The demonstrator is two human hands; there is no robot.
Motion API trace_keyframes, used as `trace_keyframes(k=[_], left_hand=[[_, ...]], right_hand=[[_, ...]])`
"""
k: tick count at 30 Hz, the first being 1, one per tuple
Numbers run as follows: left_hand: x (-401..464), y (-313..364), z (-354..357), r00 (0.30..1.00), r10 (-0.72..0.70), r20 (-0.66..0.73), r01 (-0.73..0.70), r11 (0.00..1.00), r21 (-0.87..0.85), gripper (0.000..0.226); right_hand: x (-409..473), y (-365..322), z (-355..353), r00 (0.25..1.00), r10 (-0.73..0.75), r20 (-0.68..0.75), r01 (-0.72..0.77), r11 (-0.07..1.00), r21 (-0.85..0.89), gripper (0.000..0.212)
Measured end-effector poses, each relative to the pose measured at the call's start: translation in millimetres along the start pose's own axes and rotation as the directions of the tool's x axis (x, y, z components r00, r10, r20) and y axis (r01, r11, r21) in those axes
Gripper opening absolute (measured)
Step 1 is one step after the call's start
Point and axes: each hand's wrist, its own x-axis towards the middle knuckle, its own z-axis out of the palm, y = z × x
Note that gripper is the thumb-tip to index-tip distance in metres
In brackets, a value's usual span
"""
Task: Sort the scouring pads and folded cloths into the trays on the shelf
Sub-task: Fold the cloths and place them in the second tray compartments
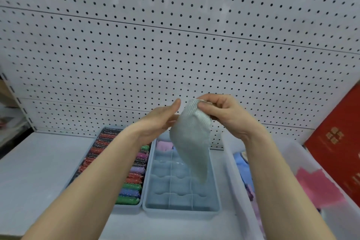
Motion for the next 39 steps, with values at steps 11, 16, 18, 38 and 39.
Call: trace_keyframes(k=[11,16,18,38,39], left_hand=[[4.6,4.4,-5.1,0.984,0.135,-0.116,-0.162,0.951,-0.265,0.035],[-2.8,4.3,-7.0,0.947,0.253,-0.197,-0.285,0.946,-0.154,0.013],[-8.9,5.7,-11.7,0.946,0.300,-0.120,-0.317,0.932,-0.175,0.017],[-0.3,16.5,41.8,0.775,0.497,-0.390,-0.503,0.859,0.094,0.025],[-1.2,16.5,41.8,0.774,0.509,-0.377,-0.510,0.854,0.104,0.028]], right_hand=[[-7.5,-1.5,-21.9,0.989,0.017,-0.147,-0.030,0.995,-0.090,0.017],[-12.8,-0.3,-27.9,0.970,0.056,-0.238,-0.102,0.977,-0.189,0.014],[-20.1,-7.8,-29.3,0.985,0.034,-0.169,-0.056,0.991,-0.125,0.014],[24.8,-13.8,35.6,0.848,-0.039,-0.529,0.048,0.999,0.003,0.014],[24.0,-14.3,35.3,0.854,-0.032,-0.519,0.051,0.998,0.022,0.015]])
